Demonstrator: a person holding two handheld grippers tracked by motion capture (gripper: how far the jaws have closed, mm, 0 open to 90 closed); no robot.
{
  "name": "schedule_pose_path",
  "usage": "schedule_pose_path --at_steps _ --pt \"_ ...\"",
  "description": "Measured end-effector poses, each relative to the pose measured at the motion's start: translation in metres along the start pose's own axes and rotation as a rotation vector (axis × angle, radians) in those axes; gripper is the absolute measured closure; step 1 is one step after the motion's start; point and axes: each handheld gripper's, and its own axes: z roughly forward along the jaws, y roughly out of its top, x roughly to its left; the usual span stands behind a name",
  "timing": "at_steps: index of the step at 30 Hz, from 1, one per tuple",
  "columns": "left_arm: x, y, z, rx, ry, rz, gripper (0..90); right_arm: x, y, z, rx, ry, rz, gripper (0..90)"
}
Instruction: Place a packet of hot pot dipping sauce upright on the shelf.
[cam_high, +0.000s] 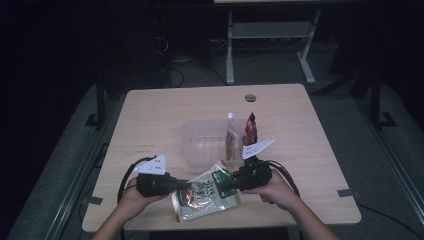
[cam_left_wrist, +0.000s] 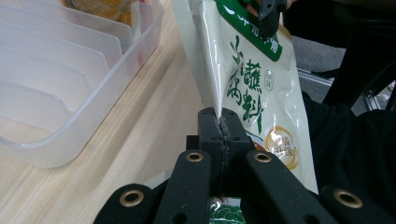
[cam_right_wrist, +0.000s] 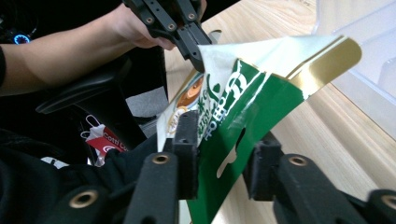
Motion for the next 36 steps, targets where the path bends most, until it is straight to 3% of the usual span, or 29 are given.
schedule_pose_path --at_steps 7,11,14,17,23,27,30,36 --pt "0.003 -0.001 0.002 -0.003 0.014 0.019 89.6 0.003 0.000 -0.001 0.009 -0.018 -0.056 85.3" --pt "0.004 -0.002 0.003 -0.005 0.014 0.017 89.6 0.004 0.000 -0.001 0.014 -0.016 -0.073 88.0" --pt "0.005 -0.001 0.003 -0.014 0.015 0.009 89.5 0.005 0.000 -0.001 -0.003 0.007 -0.093 89.4" --pt "0.006 -0.001 0.005 -0.014 0.014 0.009 88.5 0.006 0.001 -0.003 -0.019 0.032 -0.083 90.0" --pt "0.006 -0.002 0.006 -0.007 0.034 0.006 78.1 0.008 0.001 -0.001 -0.026 0.039 -0.098 90.0" --pt "0.007 -0.002 -0.001 -0.029 0.083 -0.018 61.7 0.011 0.003 -0.003 -0.040 0.047 -0.104 90.0" --pt "0.008 -0.005 -0.010 -0.051 0.109 -0.036 54.1 0.013 0.004 -0.006 -0.058 0.049 -0.109 90.0" --pt "0.009 -0.015 -0.019 -0.042 0.112 -0.060 48.8 0.015 0.009 -0.014 -0.109 0.060 -0.110 90.0"
